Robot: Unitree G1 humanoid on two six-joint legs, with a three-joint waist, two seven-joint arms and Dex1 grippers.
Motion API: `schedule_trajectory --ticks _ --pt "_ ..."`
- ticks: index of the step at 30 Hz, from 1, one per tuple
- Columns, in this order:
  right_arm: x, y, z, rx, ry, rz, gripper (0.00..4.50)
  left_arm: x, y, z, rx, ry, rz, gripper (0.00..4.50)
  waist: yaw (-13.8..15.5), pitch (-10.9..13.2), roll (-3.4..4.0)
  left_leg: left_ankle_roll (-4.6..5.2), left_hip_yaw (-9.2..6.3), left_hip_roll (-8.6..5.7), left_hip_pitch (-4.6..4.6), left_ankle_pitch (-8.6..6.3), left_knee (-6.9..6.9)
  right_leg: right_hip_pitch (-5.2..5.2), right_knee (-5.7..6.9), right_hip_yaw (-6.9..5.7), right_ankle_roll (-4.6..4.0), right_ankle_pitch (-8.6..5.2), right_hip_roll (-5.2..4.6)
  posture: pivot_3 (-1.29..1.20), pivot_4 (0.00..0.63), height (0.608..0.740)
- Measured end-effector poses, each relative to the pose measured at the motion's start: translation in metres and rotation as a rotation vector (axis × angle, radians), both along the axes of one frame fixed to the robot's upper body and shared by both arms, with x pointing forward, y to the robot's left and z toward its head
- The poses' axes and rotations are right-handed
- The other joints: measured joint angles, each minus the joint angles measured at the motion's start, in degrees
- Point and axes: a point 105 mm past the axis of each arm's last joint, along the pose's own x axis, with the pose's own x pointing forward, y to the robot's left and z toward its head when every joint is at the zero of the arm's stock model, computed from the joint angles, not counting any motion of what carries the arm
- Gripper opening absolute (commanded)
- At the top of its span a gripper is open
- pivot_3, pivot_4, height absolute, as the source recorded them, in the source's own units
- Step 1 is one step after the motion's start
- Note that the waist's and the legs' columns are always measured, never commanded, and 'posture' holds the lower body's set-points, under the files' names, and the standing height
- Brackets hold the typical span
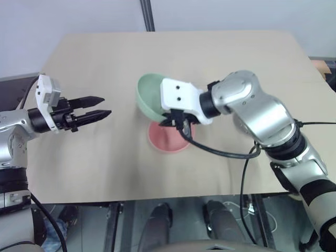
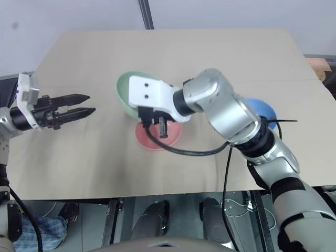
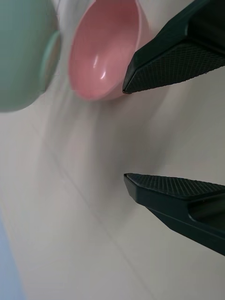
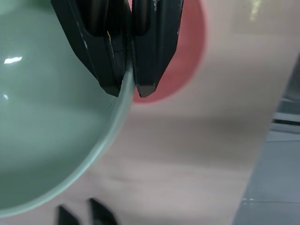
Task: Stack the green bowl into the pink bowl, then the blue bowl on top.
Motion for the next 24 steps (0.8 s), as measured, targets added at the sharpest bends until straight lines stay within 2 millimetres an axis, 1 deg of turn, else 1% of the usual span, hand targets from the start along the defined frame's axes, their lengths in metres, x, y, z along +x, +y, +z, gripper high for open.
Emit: schedule_trajectory --ticks 2,5,6,7,8,13,15,17,18,20,21,23,24 --pt "0.000 0.000 -0.003 -0.004 0.017 -0.020 0.02 0.001 -0.001 0.001 0.001 -0.004 -0.007 2.89 -0.01 0.00 0.00 0.00 0.01 0.00 0.00 0.00 0.00 0.00 -0.01 0.00 0.00 0.00 -0.01 0.00 0.150 0.740" --pt "-0.004 -0.001 -0.002 0.001 0.022 -0.027 1.08 0.002 -0.002 0.000 0.002 0.004 -0.014 2.89 -0.08 0.00 0.00 0.00 0.01 0.00 0.00 0.00 -0.01 0.00 -0.03 0.00 0.00 0.00 -0.01 0.00 0.150 0.740" --pt "-0.004 0.000 -0.002 0.004 0.022 -0.027 1.49 0.003 -0.002 -0.001 0.005 0.009 -0.015 2.89 -0.13 0.00 0.00 0.00 0.00 0.01 0.00 0.00 -0.01 -0.01 -0.03 0.00 0.00 0.00 0.00 0.00 0.150 0.740" --pt "-0.004 -0.001 -0.001 0.006 0.020 -0.031 2.04 0.003 -0.002 -0.002 0.009 0.013 -0.021 2.89 -0.15 0.00 0.00 0.00 0.00 0.01 0.00 0.00 -0.01 -0.01 -0.03 0.00 0.00 0.00 0.00 0.00 0.150 0.740" --pt "-0.004 -0.001 -0.001 0.009 0.020 -0.036 2.43 0.002 -0.002 -0.002 0.012 0.014 -0.025 2.89 -0.14 0.00 0.00 0.00 0.01 0.01 0.00 0.00 -0.02 -0.01 -0.03 0.00 0.00 0.00 0.00 0.00 0.150 0.740" --pt "-0.001 -0.004 0.000 0.017 0.013 -0.069 2.43 0.005 -0.001 0.000 0.009 0.011 -0.024 2.89 -0.05 0.00 -0.01 0.00 0.01 0.00 0.00 0.00 -0.01 0.00 -0.03 0.00 0.00 0.00 0.00 0.00 0.150 0.740" --pt "0.003 -0.010 0.002 0.018 0.005 -0.090 2.43 0.006 -0.001 0.002 0.008 0.006 -0.030 2.89 0.02 -0.01 -0.01 0.00 0.01 0.00 -0.01 0.00 -0.01 0.00 -0.05 0.00 0.00 0.00 -0.01 0.00 0.150 0.740" --pt "0.009 -0.020 0.007 0.023 -0.010 -0.128 2.43 0.007 -0.002 0.003 0.015 0.006 -0.035 2.89 0.07 0.00 -0.01 0.00 0.01 -0.02 -0.02 0.00 -0.01 0.00 -0.05 0.00 0.00 0.00 -0.03 0.00 0.150 0.740" --pt "0.013 -0.030 0.009 0.018 -0.024 -0.163 2.43 0.008 -0.003 0.002 0.019 0.008 -0.040 2.89 0.19 -0.01 -0.01 0.00 0.00 -0.02 -0.04 0.00 -0.01 0.00 -0.06 -0.01 0.00 0.00 -0.03 0.00 0.150 0.740" --pt "0.028 -0.064 0.011 0.013 -0.037 -0.300 2.43 0.008 -0.003 0.001 0.023 0.013 -0.040 2.89 0.46 -0.02 -0.04 0.01 0.01 -0.04 -0.06 0.00 -0.01 0.01 -0.11 -0.02 0.00 0.00 -0.06 0.00 0.150 0.740" --pt "0.034 -0.077 0.011 0.012 -0.038 -0.355 2.43 0.008 -0.002 0.001 0.022 0.014 -0.040 2.89 0.48 -0.02 -0.04 0.01 0.01 -0.04 -0.06 -0.01 0.00 0.01 -0.11 -0.02 0.00 0.00 -0.06 0.00 0.150 0.740" --pt "0.041 -0.105 0.005 -0.010 -0.033 -0.458 2.43 0.008 -0.003 0.001 0.023 0.013 -0.043 2.89 0.48 -0.02 -0.04 0.01 0.01 -0.02 -0.06 -0.01 -0.03 0.00 -0.11 -0.02 0.00 0.00 -0.04 0.00 0.150 0.740" --pt "0.045 -0.121 -0.002 -0.033 -0.028 -0.515 2.43 0.008 -0.003 0.001 0.023 0.014 -0.044 2.89 0.49 -0.02 -0.04 0.01 0.02 -0.02 -0.06 -0.01 -0.04 0.00 -0.11 -0.02 0.00 0.00 -0.04 0.00 0.150 0.740"
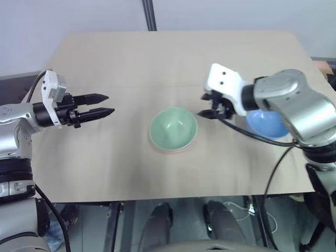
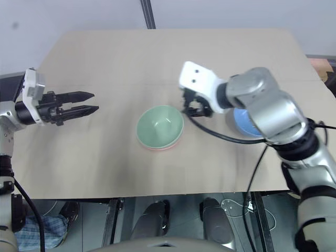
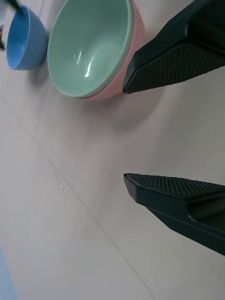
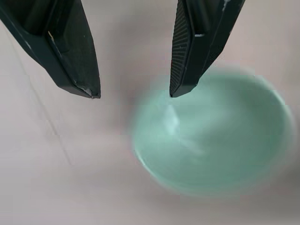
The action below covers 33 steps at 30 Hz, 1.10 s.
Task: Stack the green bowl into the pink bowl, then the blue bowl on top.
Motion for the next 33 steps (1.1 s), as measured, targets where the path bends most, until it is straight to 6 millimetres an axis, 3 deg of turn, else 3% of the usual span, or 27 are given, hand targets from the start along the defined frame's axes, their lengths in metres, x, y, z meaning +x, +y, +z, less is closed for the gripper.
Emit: schedule_trajectory --ticks 3,6,10,15,24,33 --pt "0.003 -0.048 -0.022 -0.066 0.049 -0.158 2.43 -0.001 0.000 -0.001 0.000 0.004 -0.007 2.89 0.04 0.02 0.02 0.01 0.05 0.00 -0.01 0.00 -0.01 0.00 -0.01 0.04 0.00 0.00 -0.01 0.00 0.150 0.740" --pt "-0.001 -0.071 -0.028 -0.089 0.053 -0.241 2.43 -0.002 0.000 -0.002 0.000 0.009 -0.015 2.89 -0.41 0.02 0.03 0.01 0.10 0.04 0.02 0.00 -0.01 -0.01 0.03 0.09 0.00 0.00 0.03 0.00 0.150 0.740" --pt "-0.010 -0.077 -0.030 -0.076 0.045 -0.286 2.43 -0.003 -0.002 -0.002 -0.002 0.010 -0.032 2.89 -0.38 0.02 0.02 0.01 0.09 0.07 0.03 0.00 0.00 -0.01 0.05 0.10 0.00 0.00 0.08 0.00 0.150 0.740" --pt "-0.025 -0.080 -0.054 -0.091 0.114 -0.322 2.43 -0.003 -0.007 0.002 -0.006 0.005 -0.067 2.89 0.11 0.02 0.02 0.01 0.13 0.02 0.00 0.00 0.04 0.00 0.02 0.12 0.00 0.00 0.03 0.00 0.150 0.740" --pt "-0.025 -0.080 -0.064 -0.074 0.123 -0.389 2.43 -0.009 -0.019 0.002 0.008 0.047 -0.192 2.89 0.23 0.02 0.02 0.01 0.13 0.02 0.00 0.00 0.04 0.00 0.02 0.11 0.00 0.00 0.04 0.00 0.150 0.740" --pt "-0.025 -0.087 -0.071 -0.084 0.130 -0.423 2.43 -0.036 -0.023 -0.013 0.116 0.161 -0.304 2.89 0.16 0.03 0.03 0.02 0.17 0.06 0.02 0.00 0.01 0.00 0.02 0.18 0.00 0.00 0.05 0.00 0.150 0.740"
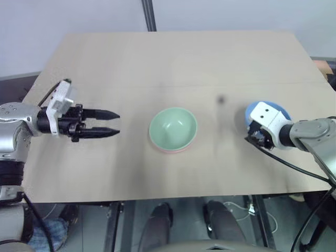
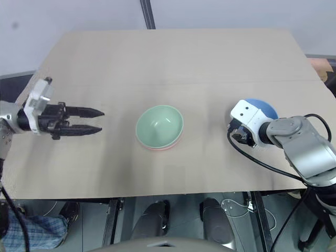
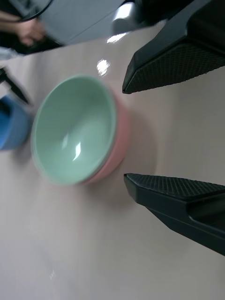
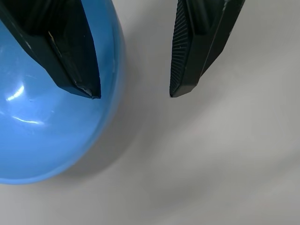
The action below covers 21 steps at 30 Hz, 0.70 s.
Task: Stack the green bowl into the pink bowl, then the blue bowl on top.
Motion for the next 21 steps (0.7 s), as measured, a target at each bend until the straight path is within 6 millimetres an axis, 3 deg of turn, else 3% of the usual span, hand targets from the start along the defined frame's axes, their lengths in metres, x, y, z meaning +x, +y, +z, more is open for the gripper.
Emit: schedule_trajectory --ticks 2,3,5,7,9,21 --pt "0.000 -0.001 -0.001 0.000 0.001 -0.003 2.43 -0.002 0.000 -0.002 0.007 0.008 -0.010 2.89 0.14 0.00 0.00 0.00 -0.01 0.00 0.00 0.00 0.00 0.00 0.00 -0.01 0.00 0.00 0.01 0.00 0.150 0.740" --pt "0.000 -0.001 -0.001 0.000 0.001 -0.002 2.20 -0.002 -0.001 -0.002 0.010 0.009 -0.017 2.89 0.22 0.00 0.00 0.00 -0.01 0.00 0.00 0.00 0.00 0.00 0.00 -0.01 0.00 0.00 0.02 0.00 0.150 0.740" --pt "0.000 -0.001 -0.001 -0.003 -0.001 0.001 1.64 -0.003 -0.001 -0.003 0.017 0.012 -0.025 2.89 0.28 0.00 0.00 0.00 0.00 0.00 0.00 0.00 0.00 0.00 0.00 -0.01 0.00 0.00 0.02 0.00 0.150 0.740" --pt "0.000 -0.002 0.000 -0.008 -0.005 0.003 0.70 -0.004 -0.001 -0.002 0.019 0.008 -0.033 2.89 0.30 0.00 0.00 0.00 0.00 0.00 0.00 0.00 0.00 0.00 0.00 -0.01 0.00 0.00 0.02 0.00 0.150 0.740" --pt "-0.001 -0.003 -0.001 -0.011 -0.001 0.002 0.08 -0.005 -0.001 -0.003 0.029 0.013 -0.039 2.89 0.30 0.00 0.00 0.00 0.00 0.00 0.00 0.00 0.00 0.00 0.00 -0.01 0.00 0.00 0.02 0.00 0.150 0.740" --pt "0.002 0.007 0.006 -0.010 -0.047 0.087 0.08 -0.004 -0.001 -0.009 0.035 0.016 -0.054 2.89 0.48 0.02 0.03 0.00 0.04 0.01 0.00 0.00 0.01 -0.01 0.01 0.00 0.00 0.00 0.04 0.00 0.150 0.740"
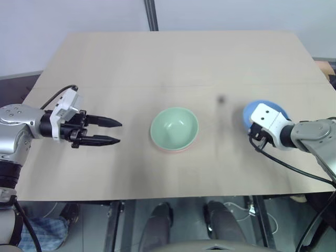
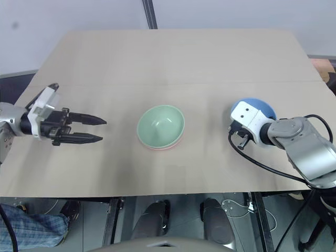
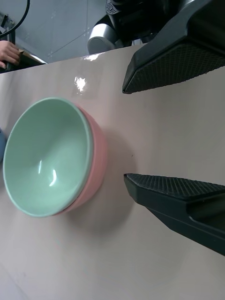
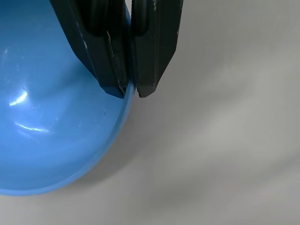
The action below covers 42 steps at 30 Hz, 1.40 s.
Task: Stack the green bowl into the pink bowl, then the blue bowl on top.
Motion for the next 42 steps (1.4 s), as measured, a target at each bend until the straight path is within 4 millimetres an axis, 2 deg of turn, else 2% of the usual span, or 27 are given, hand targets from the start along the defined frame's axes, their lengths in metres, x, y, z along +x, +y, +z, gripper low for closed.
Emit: schedule_trajectory --ticks 1,4,7,13,15,20,23,29,42 --pt "0.005 0.014 0.017 0.008 -0.064 0.084 0.08 0.001 0.000 0.001 0.000 -0.007 0.001 2.89 -0.12 0.02 0.03 0.00 0.02 0.01 0.01 0.00 0.01 -0.01 0.02 0.01 0.00 0.00 0.00 0.00 0.150 0.740" --pt "0.005 0.032 0.041 0.018 -0.126 0.197 0.08 0.002 0.001 0.004 -0.001 -0.018 0.004 2.89 -0.07 0.02 0.04 0.00 0.00 0.03 0.01 0.00 0.00 0.00 0.01 0.00 0.00 0.00 0.03 0.00 0.150 0.740" --pt "-0.006 0.072 0.071 0.046 -0.188 0.414 0.08 0.005 0.000 0.004 0.001 -0.021 0.004 2.89 -0.26 0.02 0.03 0.00 -0.03 0.05 0.01 0.00 -0.02 -0.01 -0.01 -0.02 0.00 0.00 0.05 0.00 0.150 0.740" --pt "-0.027 0.137 0.097 0.041 -0.237 0.709 0.08 0.019 -0.007 0.003 0.012 -0.033 -0.014 2.89 -0.24 0.00 -0.01 0.00 -0.09 0.02 -0.01 0.00 0.06 0.00 0.02 -0.07 0.00 0.00 0.03 0.00 0.150 0.740" --pt "-0.031 0.146 0.098 0.030 -0.237 0.749 0.08 0.024 -0.008 0.003 0.023 -0.041 -0.014 2.89 -0.15 -0.01 -0.02 0.00 -0.12 -0.01 -0.03 0.00 0.06 0.00 0.00 -0.08 0.00 0.00 0.02 0.00 0.150 0.740" --pt "-0.031 0.149 0.085 -0.035 -0.202 0.789 0.08 0.039 -0.018 0.010 0.023 -0.078 -0.033 2.89 0.14 -0.02 -0.03 -0.01 -0.17 -0.04 -0.06 0.01 0.09 0.00 -0.01 -0.13 0.00 0.00 0.00 0.00 0.150 0.740" --pt "-0.030 0.149 0.085 -0.042 -0.208 0.787 1.08 0.045 -0.022 0.014 0.023 -0.092 -0.041 2.89 -0.02 -0.02 -0.03 -0.01 -0.18 -0.03 -0.06 0.01 0.10 -0.01 0.02 -0.13 0.00 0.00 0.02 0.00 0.150 0.740" --pt "-0.028 0.149 0.086 -0.045 -0.221 0.780 3.83 0.052 -0.020 0.013 0.038 -0.100 -0.031 2.89 -0.89 -0.02 -0.03 -0.01 -0.19 -0.04 -0.06 0.01 0.10 -0.01 0.02 -0.13 0.00 0.00 0.01 0.00 0.150 0.740" --pt "-0.021 0.144 0.086 -0.034 -0.221 0.741 3.83 0.056 -0.015 0.013 0.063 -0.119 -0.016 2.89 -1.15 -0.02 -0.03 -0.01 -0.19 -0.04 -0.06 0.01 0.10 -0.01 0.02 -0.13 0.00 0.00 0.01 0.00 0.150 0.740"
